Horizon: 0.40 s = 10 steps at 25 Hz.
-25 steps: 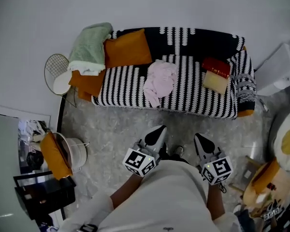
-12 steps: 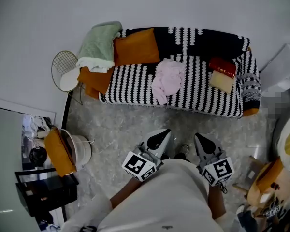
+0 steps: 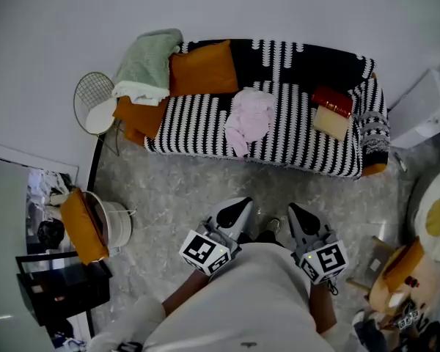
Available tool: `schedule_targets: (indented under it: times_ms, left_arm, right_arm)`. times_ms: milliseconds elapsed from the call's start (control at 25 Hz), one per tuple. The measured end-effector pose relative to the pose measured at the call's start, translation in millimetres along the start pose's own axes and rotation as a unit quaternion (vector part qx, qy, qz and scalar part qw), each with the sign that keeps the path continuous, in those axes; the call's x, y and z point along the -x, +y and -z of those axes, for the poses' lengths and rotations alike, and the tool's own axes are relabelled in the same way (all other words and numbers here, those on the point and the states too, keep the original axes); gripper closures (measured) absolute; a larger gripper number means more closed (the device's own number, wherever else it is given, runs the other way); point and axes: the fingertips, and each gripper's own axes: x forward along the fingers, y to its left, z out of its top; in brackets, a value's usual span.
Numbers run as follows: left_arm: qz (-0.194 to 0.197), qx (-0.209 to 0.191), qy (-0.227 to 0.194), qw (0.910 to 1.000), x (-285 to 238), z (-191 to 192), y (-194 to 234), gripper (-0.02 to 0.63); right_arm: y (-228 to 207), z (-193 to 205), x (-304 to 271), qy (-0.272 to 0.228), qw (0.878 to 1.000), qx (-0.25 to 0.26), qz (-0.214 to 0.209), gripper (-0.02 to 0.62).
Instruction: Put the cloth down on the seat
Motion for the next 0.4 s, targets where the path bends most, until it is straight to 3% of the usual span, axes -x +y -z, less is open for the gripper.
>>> schedule_targets:
  times_ms: [400]
  left_arm:
    - [0.002, 0.001, 0.005, 1.0000, -4.4, 8.6, -10.5, 0.594]
  right_arm:
    - [-3.4, 3.6, 8.0, 0.003, 1.000, 0.010, 0.001, 0.588]
